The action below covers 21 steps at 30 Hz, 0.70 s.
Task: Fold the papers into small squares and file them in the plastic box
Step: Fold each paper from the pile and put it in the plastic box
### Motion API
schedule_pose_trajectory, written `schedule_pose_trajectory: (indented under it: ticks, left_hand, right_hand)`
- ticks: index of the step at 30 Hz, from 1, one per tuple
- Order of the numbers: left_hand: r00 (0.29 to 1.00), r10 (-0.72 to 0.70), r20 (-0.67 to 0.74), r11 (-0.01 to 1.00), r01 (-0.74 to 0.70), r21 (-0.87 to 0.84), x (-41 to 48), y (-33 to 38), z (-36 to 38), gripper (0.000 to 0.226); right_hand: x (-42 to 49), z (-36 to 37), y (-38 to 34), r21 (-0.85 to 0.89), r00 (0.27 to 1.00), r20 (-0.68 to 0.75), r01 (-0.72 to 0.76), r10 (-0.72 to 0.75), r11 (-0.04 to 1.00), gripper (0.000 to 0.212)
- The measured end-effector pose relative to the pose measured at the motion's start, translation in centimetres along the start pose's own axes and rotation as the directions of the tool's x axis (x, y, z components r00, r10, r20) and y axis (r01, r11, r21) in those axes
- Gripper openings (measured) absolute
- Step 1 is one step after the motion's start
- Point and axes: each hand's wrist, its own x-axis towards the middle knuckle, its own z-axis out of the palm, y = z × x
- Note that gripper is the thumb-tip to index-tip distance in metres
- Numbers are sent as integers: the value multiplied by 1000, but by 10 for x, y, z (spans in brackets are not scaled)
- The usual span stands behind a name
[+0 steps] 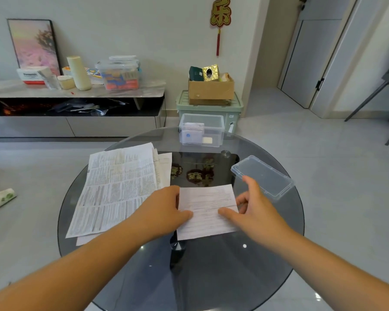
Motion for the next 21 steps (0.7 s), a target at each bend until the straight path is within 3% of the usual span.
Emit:
schedule_pose_trajectory:
  ticks: [1, 3, 6, 9, 11, 16, 21]
  left_hand:
    - [1000, -20, -4, 998, 20, 55, 0, 1, 2, 41]
    - [1000, -28, -10, 994, 29, 110, -3, 0, 7, 64]
    - [1000, -14, -13, 990, 15, 139, -5, 0, 10, 100]
    - [1000, -21, 4, 976, 20, 218, -6, 2, 9, 92]
    - [1000, -26, -5, 964, 26, 263, -7, 3, 9, 90]
    - [996, 83, -34, 928, -65, 367, 2, 9, 4, 86]
    - [998, 63, 24, 960, -67, 273, 13, 12, 2, 78]
  right_hand:
    - [1, 3, 1, -103, 1000, -13, 14, -16, 995, 98]
    - [3, 11, 5, -343, 997, -24, 66, -79, 937, 98]
    - [0, 14, 7, -454, 979, -15, 174, -203, 874, 66]
    - [-6, 15, 9, -481, 933, 73, 342, -352, 807, 36]
    - [-11, 17, 9, -452, 919, 155, 392, -362, 801, 29]
    - [-17, 12, 9, -432, 908, 249, 417, -338, 800, 39]
    - [-21, 6, 8, -463, 900, 280, 432, -335, 774, 54]
